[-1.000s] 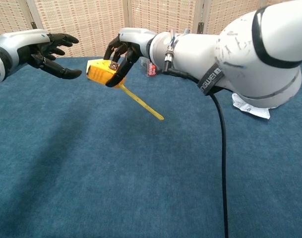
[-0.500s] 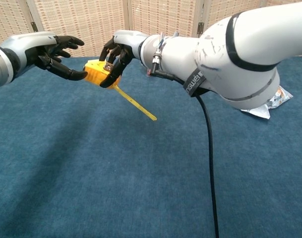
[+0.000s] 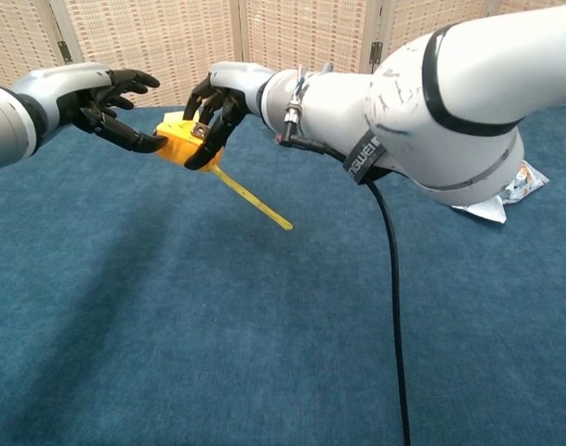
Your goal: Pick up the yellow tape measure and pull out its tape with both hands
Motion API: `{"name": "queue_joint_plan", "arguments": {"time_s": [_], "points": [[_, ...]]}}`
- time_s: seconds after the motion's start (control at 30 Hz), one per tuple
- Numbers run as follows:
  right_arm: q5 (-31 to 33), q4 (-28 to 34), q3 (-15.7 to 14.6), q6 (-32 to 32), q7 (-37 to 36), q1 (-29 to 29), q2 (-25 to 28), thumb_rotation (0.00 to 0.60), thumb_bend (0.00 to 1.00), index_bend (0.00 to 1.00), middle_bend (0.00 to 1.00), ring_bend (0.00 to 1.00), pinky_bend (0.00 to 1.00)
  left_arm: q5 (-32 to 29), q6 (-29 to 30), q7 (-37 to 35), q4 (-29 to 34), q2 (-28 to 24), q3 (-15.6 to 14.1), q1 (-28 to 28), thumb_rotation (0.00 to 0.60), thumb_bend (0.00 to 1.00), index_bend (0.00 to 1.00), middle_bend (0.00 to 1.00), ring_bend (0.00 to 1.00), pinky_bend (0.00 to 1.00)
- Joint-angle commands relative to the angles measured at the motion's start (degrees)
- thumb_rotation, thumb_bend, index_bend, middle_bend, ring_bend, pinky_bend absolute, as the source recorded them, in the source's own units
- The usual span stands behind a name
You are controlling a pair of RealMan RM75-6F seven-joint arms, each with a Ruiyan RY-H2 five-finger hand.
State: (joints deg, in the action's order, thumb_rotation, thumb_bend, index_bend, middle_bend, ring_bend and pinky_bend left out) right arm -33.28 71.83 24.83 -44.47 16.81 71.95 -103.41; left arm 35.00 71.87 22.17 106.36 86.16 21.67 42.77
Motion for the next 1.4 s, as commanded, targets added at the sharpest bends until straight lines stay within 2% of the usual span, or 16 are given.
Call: {"name": "queue_joint_plan", "arguments": {"time_s": [0.03,1.13,1.27,1.4], "points": [[-0.09,0.04,-0.05,0.09,-0.13,-0.05,0.10,0.600,0.21,0.61,0.53,0.50,0.17,-0.18,0.12,0.09,-0.16,0.04,-0.02,0.04,0.556,0.38,0.00,0.00,0.00,0.00],[1.83,1.85,-1.57,0.38,1.37,0.13,3.19,0.600,0.21,0.61,0.54,0.50,0.18,-1.35,0.04,-1.72,-0.05,-1.15,0.62,-0.78,0.555,0.46,0.00,0.00,0.00,0.00],[2.48,2.03,-1.75,0.24,1.82,0.29,3.61,0.600,0.21,0.61,0.54,0.50,0.18,-1.47,-0.15,-2.12,-0.07,-1.33,0.70,-0.89,0.562,0.48,0.06,0.00,0.00,0.00],[2.97,2.04,-1.89,0.12,2.04,0.39,3.83,0.600,0.21,0.61,0.54,0.50,0.18,-2.05,-1.01,-3.27,0.08,-1.58,1.08,-1.12,0.561,0.51,0.20,0.00,0.00,0.00]]}}
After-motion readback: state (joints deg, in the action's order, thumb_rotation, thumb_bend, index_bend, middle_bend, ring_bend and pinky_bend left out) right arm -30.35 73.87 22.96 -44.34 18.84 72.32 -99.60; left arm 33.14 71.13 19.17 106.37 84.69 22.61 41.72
